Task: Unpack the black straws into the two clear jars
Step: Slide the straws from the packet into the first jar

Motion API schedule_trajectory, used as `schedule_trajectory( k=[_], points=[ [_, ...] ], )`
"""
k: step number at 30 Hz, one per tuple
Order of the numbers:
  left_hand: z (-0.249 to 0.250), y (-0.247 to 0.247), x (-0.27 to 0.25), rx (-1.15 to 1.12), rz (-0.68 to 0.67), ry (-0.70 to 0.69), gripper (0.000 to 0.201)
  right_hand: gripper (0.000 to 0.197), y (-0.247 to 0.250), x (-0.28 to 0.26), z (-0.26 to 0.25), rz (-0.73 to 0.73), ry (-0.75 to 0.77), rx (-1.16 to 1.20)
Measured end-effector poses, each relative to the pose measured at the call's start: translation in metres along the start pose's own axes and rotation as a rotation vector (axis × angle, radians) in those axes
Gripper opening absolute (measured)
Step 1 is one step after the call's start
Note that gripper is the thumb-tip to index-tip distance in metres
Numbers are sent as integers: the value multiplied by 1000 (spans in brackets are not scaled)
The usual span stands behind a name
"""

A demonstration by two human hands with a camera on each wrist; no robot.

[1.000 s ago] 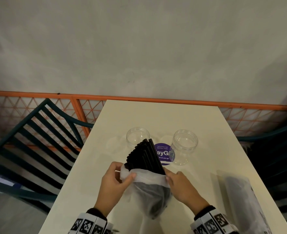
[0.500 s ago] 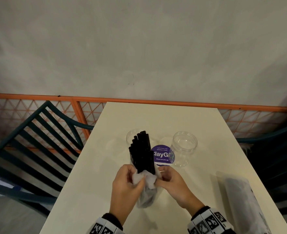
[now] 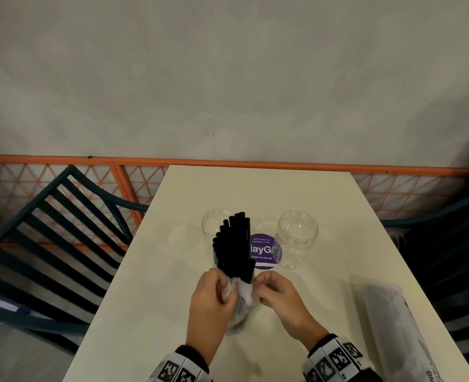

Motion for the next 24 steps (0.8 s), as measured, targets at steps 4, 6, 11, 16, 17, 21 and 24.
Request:
schedule_trajectory(
  k=[4, 6, 11, 16, 17, 21, 24],
  points=[
    [-5, 1, 3, 0, 0, -31, 31, 52, -7, -2, 4, -143, -21, 70],
    [1, -2, -1, -25, -59, -76, 21, 54, -4, 0, 6, -99, -26, 53],
    [3, -11, -14, -125, -229, -55, 19, 43, 7, 6, 7, -65, -115, 4],
    [-2, -12, -13, -102, -295, -48, 14, 25, 18, 7, 5, 140, -46, -96],
    [-1, -11, -12, -100, -287, -45, 19, 25, 19, 6, 3, 185, -14, -121],
    [2, -11, -11, -106, -254, -37, 14, 25, 13, 1, -9, 179, 104, -206],
    [-3, -7, -10, -94, -190, -23, 12, 19, 1, -5, -20, -48, 154, -169]
  ],
)
Point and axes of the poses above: each hand's wrist, its own x-axis towards the middle knuckle, its own y-axis out of the back of the hand, z = x × y, the point moved 7 cm from there along x, towards the middle knuckle, and after that the axes turned 1 degree about -x, right-handed, at the moved point
